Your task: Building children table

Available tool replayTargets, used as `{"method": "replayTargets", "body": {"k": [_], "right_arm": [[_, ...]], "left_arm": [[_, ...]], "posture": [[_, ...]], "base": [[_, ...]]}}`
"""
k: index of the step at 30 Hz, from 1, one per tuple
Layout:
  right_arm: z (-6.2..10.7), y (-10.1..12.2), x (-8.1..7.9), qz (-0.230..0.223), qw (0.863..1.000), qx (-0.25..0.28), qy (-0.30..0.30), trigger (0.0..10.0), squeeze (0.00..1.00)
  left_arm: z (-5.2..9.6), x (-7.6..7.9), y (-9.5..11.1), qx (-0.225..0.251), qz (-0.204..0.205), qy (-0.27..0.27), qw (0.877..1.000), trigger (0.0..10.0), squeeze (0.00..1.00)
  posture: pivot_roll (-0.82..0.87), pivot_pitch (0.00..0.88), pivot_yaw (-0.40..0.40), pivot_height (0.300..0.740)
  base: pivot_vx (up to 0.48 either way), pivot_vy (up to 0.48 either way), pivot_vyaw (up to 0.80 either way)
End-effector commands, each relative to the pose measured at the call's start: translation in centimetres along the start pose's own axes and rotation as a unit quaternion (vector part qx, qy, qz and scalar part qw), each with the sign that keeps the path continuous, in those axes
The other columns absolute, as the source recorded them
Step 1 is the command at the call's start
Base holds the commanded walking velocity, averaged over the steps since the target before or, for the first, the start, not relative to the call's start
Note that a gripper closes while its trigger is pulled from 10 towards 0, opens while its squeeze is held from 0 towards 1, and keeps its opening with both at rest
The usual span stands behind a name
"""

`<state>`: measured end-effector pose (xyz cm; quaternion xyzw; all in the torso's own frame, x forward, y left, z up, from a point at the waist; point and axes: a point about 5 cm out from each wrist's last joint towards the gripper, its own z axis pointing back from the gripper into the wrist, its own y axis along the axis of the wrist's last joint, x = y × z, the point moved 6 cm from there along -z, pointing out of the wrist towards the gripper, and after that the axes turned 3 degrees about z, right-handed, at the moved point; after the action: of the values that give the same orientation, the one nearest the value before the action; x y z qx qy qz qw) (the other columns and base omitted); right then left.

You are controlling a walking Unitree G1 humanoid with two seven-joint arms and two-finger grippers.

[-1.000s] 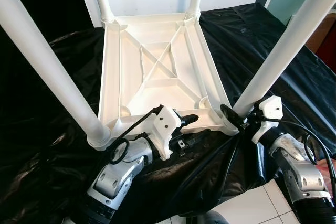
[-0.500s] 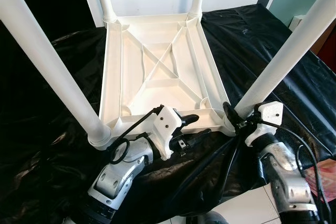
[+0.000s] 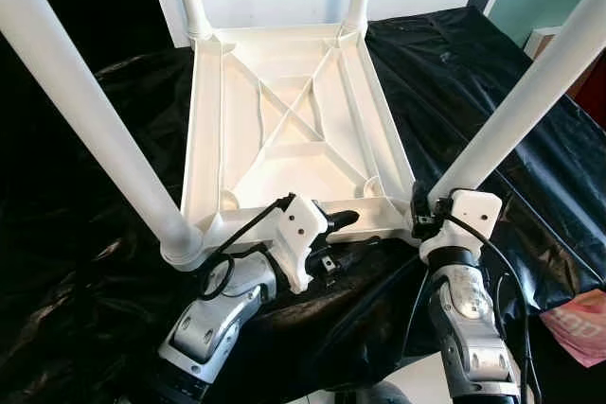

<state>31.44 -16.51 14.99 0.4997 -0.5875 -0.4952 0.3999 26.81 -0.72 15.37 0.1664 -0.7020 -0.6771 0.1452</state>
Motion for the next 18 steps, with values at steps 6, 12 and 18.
{"method": "replayTargets", "body": {"k": [6,12,18], "right_arm": [[1.0,-1.8,1.1,0.009,0.999,-0.039,-0.028,10.0,0.00],[0.9,-1.1,1.2,0.009,0.999,-0.020,-0.024,10.0,0.88],[0.7,-0.1,1.3,0.001,1.000,0.003,0.002,10.0,1.00]], "left_arm": [[0.0,1.0,-0.1,-0.005,0.004,-0.029,1.000,10.0,0.00],[0.1,0.9,-0.2,-0.006,0.003,-0.030,1.000,10.0,0.00],[0.0,0.9,-0.1,-0.005,0.002,-0.030,1.000,10.0,0.00]], "posture": [[-0.01,0.162,-0.040,0.740],[-0.02,0.156,-0.043,0.740],[-0.02,0.152,-0.043,0.740]], "base": [[0.000,0.000,0.00],[0.000,0.000,0.00],[0.000,0.000,0.00]]}}
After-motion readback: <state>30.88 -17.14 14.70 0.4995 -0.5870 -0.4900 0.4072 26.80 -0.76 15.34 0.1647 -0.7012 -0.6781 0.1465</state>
